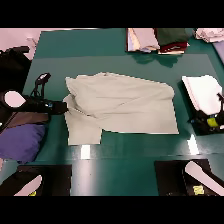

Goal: Fold the shirts.

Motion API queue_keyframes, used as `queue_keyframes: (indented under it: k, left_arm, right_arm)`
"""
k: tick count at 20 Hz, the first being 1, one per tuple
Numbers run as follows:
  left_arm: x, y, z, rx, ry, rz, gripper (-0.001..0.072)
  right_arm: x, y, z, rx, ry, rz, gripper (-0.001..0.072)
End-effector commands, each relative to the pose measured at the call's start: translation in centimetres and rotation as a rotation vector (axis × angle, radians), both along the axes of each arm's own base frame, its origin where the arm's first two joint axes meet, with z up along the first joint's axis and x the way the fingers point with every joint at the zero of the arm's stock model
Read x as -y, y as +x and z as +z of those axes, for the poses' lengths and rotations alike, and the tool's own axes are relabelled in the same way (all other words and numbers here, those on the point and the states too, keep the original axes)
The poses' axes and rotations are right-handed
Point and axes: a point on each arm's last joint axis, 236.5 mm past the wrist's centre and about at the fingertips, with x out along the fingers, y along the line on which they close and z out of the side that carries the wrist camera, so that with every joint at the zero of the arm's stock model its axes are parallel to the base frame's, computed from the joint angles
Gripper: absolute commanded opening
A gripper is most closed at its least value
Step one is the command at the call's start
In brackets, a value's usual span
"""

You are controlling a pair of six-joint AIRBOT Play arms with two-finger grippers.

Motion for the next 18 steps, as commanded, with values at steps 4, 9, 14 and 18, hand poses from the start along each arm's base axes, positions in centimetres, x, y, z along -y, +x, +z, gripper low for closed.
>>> queue_keyframes:
  k: [4, 9, 14, 18]
  left_arm:
    - [-0.1, 0.1, 0.6, 0.015, 0.001, 0.002, 0.0024]
    - [0.3, 0.1, 0.8, 0.004, -0.027, 0.024, 0.0024]
    - [-0.1, 1.7, 7.6, 0.181, -0.032, 0.042, 0.0022]
    - [-2.1, 0.9, 27.1, 0.666, -0.027, 0.077, 0.0022]
  right_arm:
    - [-6.0, -1.9, -4.1, -0.102, 0.182, 0.085, 0.0451]
    - [-10.1, 1.8, -3.0, -0.033, 0.164, 0.278, 0.0183]
    - [-11.3, 7.0, 4.8, 0.237, 0.026, 0.415, 0.0019]
    - [-9.4, 12.0, 22.1, 0.714, -0.240, 0.417, 0.0019]
